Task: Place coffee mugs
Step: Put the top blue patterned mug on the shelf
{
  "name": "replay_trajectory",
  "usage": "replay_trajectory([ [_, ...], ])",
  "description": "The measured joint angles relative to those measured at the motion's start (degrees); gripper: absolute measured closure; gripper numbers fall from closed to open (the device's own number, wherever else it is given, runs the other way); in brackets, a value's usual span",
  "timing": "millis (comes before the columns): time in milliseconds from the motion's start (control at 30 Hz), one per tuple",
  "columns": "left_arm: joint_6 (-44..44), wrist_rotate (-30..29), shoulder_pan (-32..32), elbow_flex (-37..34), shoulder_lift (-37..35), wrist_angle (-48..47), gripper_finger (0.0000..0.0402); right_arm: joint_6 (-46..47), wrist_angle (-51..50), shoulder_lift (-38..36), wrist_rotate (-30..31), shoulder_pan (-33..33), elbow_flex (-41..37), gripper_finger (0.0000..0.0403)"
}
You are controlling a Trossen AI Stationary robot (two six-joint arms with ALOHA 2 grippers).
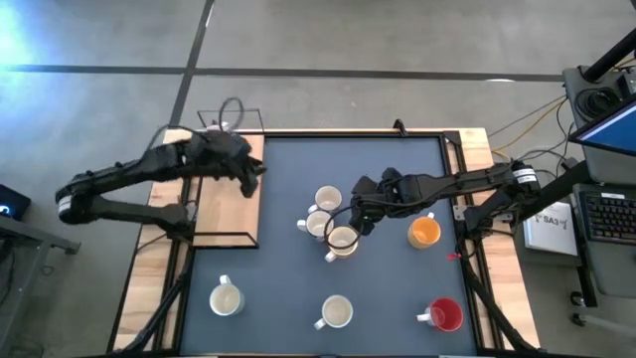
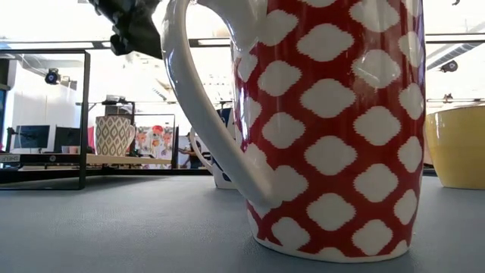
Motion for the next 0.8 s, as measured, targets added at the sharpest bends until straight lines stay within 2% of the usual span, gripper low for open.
replay_trajectory([
  [100,-0.44,-4.7,-4.04,-0.01,2.29,0.4,0.0306,0.07,-0.04,-1.61,-0.02,0.02,-2.61,0.0335],
  [200,0.42,-4.87,-5.66,0.38,4.6,1.36,0.0306,0.49,0.76,-4.99,-0.02,0.0,-6.03,0.0335],
  [233,0.47,-3.96,-5.77,0.59,5.23,1.43,0.0306,0.48,2.0,-6.44,-0.02,0.0,-7.35,0.0335],
  [367,3.12,8.96,-5.5,1.2,7.97,2.53,0.0306,0.5,9.46,-12.85,-0.02,0.0,-13.81,0.0335],
  [433,2.41,12.37,-5.55,1.8,9.89,3.2,0.0306,0.62,14.51,-15.94,-0.06,0.0,-17.56,0.0335],
  [633,2.31,14.8,-6.52,3.18,15.5,6.74,0.0307,4.58,27.43,-22.11,-0.44,0.0,-27.67,0.0335],
  [800,8.55,14.83,-7.76,3.18,19.61,10.66,0.0307,7.44,28.56,-23.01,-0.89,0.0,-31.44,0.0335],
])
